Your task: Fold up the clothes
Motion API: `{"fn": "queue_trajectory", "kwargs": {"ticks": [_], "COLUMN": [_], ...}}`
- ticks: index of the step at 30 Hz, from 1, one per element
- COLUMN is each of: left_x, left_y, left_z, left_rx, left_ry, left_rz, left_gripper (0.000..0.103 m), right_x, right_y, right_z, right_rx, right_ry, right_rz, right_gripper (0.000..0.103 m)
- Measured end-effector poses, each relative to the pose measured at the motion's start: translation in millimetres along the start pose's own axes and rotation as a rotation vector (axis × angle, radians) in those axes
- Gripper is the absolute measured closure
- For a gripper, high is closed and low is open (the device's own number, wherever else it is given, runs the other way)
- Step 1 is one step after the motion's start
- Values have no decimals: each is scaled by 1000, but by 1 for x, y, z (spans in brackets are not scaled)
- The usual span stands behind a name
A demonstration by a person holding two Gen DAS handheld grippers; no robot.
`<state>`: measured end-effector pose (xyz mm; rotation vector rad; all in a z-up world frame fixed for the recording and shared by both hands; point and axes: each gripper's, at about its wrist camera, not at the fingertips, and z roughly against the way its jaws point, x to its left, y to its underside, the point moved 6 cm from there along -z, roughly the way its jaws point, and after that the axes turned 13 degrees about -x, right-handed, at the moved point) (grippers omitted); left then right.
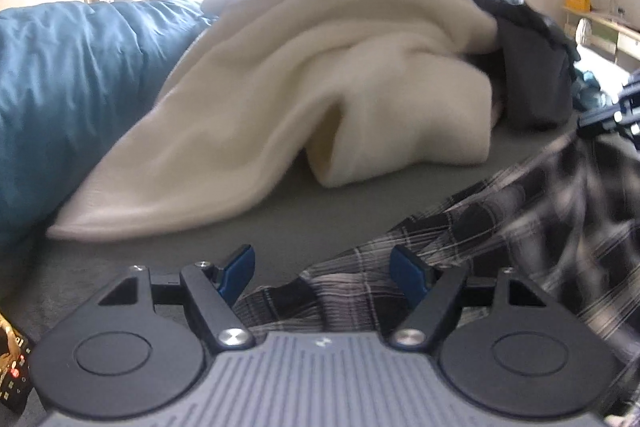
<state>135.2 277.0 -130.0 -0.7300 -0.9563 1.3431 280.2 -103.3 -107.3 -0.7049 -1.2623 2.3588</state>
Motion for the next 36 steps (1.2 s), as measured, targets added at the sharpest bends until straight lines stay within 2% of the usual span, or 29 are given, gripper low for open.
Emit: {"fn": "queue_trajectory", "kwargs": {"ticks": [5,7,10,13,15,16,17,19,20,21,22,23,24,25,27,32,34,36], "left_x": [-6,-6,-6,-2,0,1,1,0,-1,-3,-5,-9,-10,-11,-11,3,4,5], "left_y": [4,4,2,0,1,3,6,12,12,12,12,11,10,8,4,1,5,6], "left_z": [-11,-10,-5,4,5,3,0,-7,-8,-8,-7,-5,-4,-2,0,-7,-12,-15], "left_rx": [11,9,6,13,33,50,68,99,100,96,89,78,67,55,35,32,47,53], "left_ry": [-12,9,41,97,136,141,135,119,117,116,118,121,117,108,89,39,33,19], "left_rz": [-55,-64,-85,-59,-33,-34,-41,-54,-55,-54,-64,-82,-97,-109,-119,-92,-98,-103], "left_gripper": [27,28,28,28,28,28,28,29,36,50,59,75,84,87,90,90,89,81], "right_x": [-13,-21,-29,-25,-20,-18,-16,-13,-12,-11,-10,-9,-7,-6,-4,2,3,5], "right_y": [10,14,9,0,-3,-3,-1,2,4,5,7,8,9,11,12,-1,5,16], "right_z": [-27,-34,-26,-8,-2,-2,-5,-10,-12,-13,-15,-17,-18,-20,-22,-27,-39,-55], "right_rx": [14,25,-13,-55,-54,-46,-35,-14,0,14,27,41,55,69,84,36,47,78], "right_ry": [86,89,19,-102,-147,-157,-156,-152,-151,-150,-149,-148,-147,-146,-141,-122,-109,-105], "right_rz": [10,-36,-166,-212,-214,-210,-202,-190,-196,-201,-207,-213,-219,-224,-225,-190,-185,-191], "right_gripper": [103,103,102,100,85,65,51,50,50,50,58,74,83,101,101,101,101,99]}}
